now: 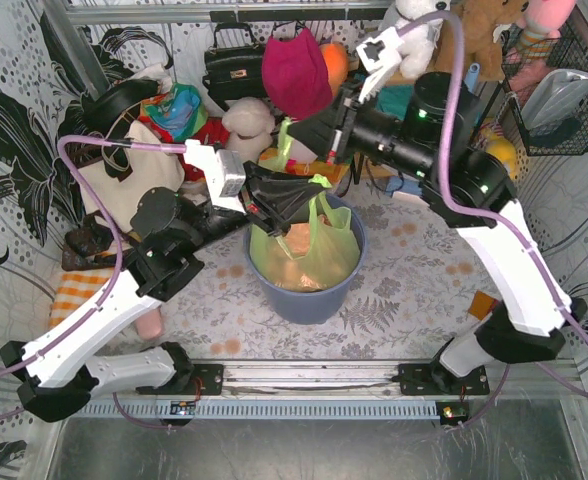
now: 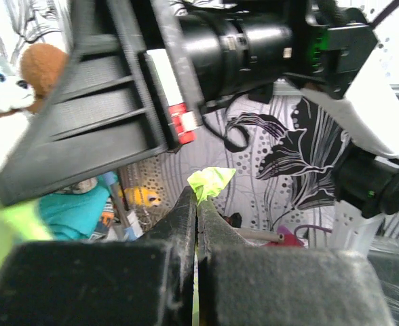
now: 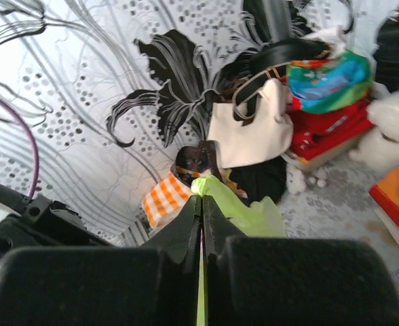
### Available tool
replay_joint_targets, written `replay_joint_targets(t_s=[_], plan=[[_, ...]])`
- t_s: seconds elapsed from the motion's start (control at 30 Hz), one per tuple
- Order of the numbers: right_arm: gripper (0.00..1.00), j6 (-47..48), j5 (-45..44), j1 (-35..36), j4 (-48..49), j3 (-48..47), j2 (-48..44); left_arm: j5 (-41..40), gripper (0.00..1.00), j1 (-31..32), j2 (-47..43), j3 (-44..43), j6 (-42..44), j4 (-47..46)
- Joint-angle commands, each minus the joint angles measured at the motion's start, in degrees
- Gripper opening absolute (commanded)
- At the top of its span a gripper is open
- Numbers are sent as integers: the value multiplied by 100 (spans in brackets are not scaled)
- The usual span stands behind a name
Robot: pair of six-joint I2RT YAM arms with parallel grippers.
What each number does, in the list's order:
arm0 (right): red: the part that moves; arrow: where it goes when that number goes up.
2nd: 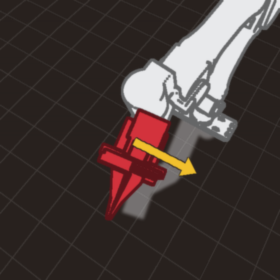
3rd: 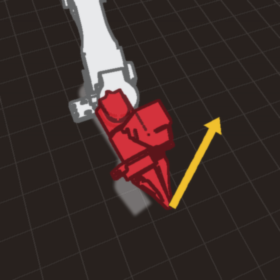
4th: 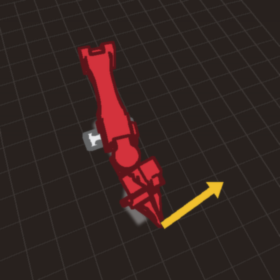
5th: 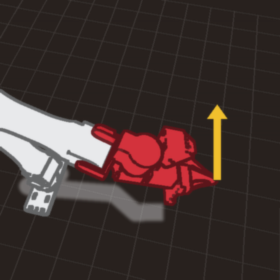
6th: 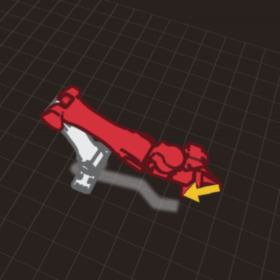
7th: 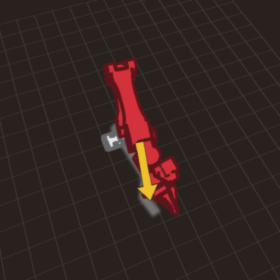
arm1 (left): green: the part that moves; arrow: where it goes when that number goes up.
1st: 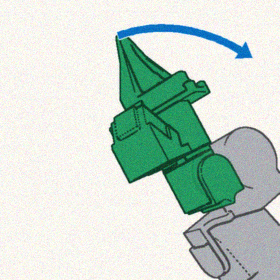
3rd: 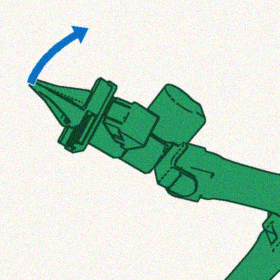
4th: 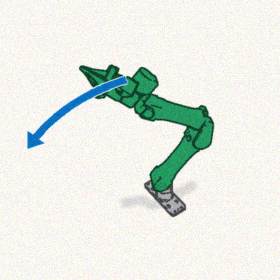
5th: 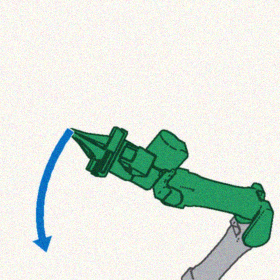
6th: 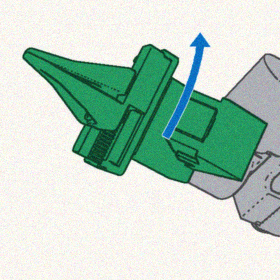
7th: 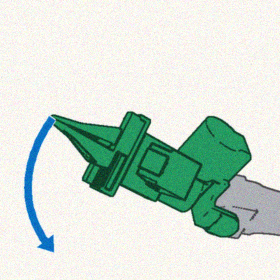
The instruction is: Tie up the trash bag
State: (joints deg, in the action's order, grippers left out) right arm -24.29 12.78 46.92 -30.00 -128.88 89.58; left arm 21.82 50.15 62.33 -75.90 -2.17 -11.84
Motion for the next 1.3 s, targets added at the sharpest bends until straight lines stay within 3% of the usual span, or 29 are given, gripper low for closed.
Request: replay_joint_targets(t_s=[0.0, 0.23, 0.53, 0.9, 1.03, 1.27], plan=[[0, -327, -1002, 49, -323, 372, -585, -664, 0, 3, -229, 169, 238, -283], [0, -723, -1149, 354, -650, 1123, -1184, -1125, 0, -3, -500, 405, 323, -246], [0, -1279, -1236, 1022, -156, 2402, -1979, -1392, 0, -5, -642, 502, 349, -128], [0, -1551, -1601, 1989, 229, 2851, -2050, -1474, 0, -5, -657, 462, 355, 41], [0, -1521, -2281, 2366, 353, 2996, -1971, -1433, 0, -6, -657, 462, 326, 37], [0, -1366, -4245, 2938, 655, 3457, -1856, -1391, 0, -6, -678, 480, 312, 78]])
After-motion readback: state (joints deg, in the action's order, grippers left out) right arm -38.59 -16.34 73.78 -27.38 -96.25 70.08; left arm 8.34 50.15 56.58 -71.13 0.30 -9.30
